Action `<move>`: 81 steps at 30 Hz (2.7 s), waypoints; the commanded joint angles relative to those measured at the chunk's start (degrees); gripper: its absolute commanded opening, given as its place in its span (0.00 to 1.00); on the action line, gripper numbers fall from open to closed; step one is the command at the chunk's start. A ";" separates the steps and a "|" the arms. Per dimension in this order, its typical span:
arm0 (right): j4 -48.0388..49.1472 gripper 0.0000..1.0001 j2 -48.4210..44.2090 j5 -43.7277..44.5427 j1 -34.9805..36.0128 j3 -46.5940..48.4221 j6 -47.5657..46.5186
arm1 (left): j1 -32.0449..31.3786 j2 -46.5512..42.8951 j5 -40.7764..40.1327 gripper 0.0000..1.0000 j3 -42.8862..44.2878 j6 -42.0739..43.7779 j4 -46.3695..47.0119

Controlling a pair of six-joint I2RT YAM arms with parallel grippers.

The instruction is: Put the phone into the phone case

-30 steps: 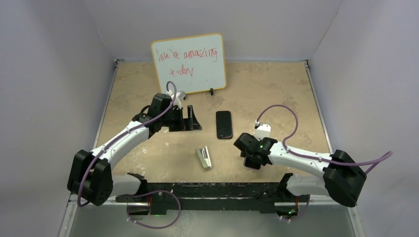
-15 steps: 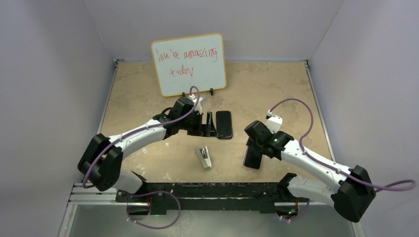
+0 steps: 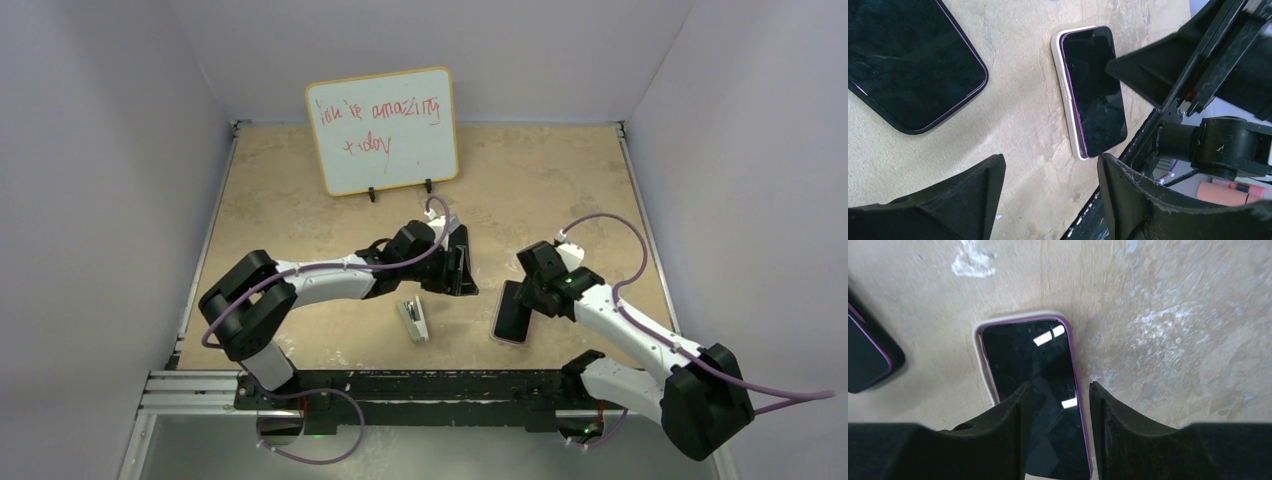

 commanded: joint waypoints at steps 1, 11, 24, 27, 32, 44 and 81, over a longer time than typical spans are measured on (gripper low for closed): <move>5.15 0.44 -0.70 -5.01 -0.22 -3.61 -0.26 | -0.19 -0.30 -2.32 0.69 0.75 -1.23 5.25; 16.72 0.24 2.07 -13.72 -0.16 -5.36 -6.20 | -0.22 -1.40 -6.75 0.67 -0.09 -0.36 0.14; 12.10 0.45 2.01 -14.79 -0.25 -0.98 -7.82 | -0.21 -1.16 -6.52 0.61 -0.82 -2.13 0.79; 9.35 0.68 -0.44 -13.60 -0.27 -0.86 -6.04 | -0.42 0.55 -4.18 0.61 -0.77 -2.34 4.07; 7.06 0.81 -3.27 -10.56 -0.40 -2.05 -5.17 | -1.85 4.06 -2.94 0.60 0.46 -3.07 6.76; 18.59 0.83 -4.26 -19.14 -2.12 -11.66 -2.40 | -2.28 9.38 -0.45 0.48 -0.11 -6.17 9.68; 30.05 0.88 -14.44 -25.91 -2.07 -20.97 3.37 | -2.36 9.40 3.72 0.16 -5.84 -11.16 13.06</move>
